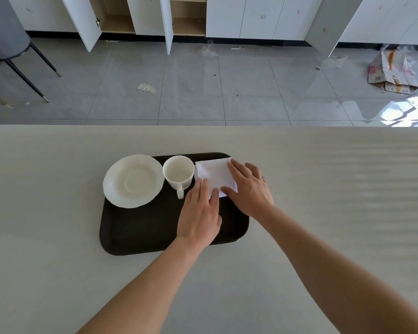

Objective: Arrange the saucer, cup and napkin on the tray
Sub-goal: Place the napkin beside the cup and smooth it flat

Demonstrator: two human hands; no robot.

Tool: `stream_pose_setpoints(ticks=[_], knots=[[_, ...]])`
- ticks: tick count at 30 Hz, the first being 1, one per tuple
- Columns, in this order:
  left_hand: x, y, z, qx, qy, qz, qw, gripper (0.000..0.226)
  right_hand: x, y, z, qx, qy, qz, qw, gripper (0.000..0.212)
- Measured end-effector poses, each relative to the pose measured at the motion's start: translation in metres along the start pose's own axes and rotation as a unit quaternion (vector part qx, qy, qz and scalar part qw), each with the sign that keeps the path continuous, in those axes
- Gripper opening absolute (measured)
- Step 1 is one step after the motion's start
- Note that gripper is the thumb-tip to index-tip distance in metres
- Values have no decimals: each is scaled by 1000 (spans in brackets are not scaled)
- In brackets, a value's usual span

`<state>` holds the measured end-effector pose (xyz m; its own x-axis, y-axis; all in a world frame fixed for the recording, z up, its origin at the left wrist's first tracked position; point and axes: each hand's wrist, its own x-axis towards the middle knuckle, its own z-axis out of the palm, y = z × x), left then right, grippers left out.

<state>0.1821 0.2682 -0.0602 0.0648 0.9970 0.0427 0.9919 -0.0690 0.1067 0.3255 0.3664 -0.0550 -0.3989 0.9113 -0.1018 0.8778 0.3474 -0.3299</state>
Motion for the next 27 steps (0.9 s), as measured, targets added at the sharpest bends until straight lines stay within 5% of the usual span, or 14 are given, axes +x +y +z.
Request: stream_pose_setpoints(ticks=[8,20,23,27], knots=[[4,1,12,8,-48,-32,998,70,22,-2,5,-78,-66,-35,994,66],[6,6,13,-3,-58,-47,997,79,-5,5,1,-2,16,-4,1000,56],[1,8,12,-4,-43,-44,998,78,15,-12,0,-29,23,-88,995,54],[-8,5,14,-17,-28,-33,999,73,46,-31,7,-130,-62,-182,973,53]])
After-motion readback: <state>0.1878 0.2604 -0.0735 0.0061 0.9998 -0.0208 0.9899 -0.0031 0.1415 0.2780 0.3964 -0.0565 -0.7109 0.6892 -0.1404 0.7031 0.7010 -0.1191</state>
